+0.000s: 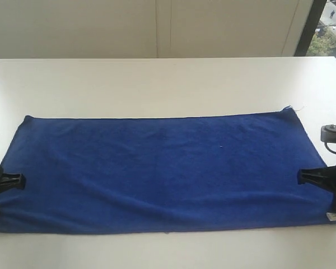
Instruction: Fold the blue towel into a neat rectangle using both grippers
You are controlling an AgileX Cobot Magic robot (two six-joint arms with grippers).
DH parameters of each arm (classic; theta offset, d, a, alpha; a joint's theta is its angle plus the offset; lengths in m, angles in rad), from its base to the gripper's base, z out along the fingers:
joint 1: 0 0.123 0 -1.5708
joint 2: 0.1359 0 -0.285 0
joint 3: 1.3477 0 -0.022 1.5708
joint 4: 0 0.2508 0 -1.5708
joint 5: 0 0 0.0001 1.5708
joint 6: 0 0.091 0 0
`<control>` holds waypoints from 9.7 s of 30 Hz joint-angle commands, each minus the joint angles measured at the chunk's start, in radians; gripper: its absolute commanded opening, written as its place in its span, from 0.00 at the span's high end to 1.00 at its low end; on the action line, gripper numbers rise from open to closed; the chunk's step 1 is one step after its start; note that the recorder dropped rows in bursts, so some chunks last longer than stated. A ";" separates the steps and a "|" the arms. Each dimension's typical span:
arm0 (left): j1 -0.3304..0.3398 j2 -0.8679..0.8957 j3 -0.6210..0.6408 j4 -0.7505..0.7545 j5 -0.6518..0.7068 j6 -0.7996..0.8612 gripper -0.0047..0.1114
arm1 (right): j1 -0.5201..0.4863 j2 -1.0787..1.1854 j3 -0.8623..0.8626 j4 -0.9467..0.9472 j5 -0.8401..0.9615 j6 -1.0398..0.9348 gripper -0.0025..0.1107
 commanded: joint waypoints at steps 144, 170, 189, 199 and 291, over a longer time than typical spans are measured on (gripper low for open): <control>0.005 -0.747 -0.318 -0.017 0.463 0.206 0.96 | -0.285 0.164 -0.633 0.339 0.243 -0.665 0.98; 0.005 -0.747 -0.318 -0.017 0.463 0.206 0.96 | 0.498 0.096 -0.925 0.345 0.356 -0.463 0.98; 0.005 -0.747 -0.318 -0.017 0.463 0.206 0.96 | 0.789 0.501 -1.326 0.399 0.311 -0.458 0.98; 0.005 -0.747 -0.318 -0.017 0.463 0.206 0.96 | 0.857 0.755 -1.331 0.484 0.089 -0.460 0.98; -0.325 0.293 -0.277 -0.289 -0.119 0.446 0.96 | 0.396 0.490 -0.783 0.203 0.238 -0.450 0.98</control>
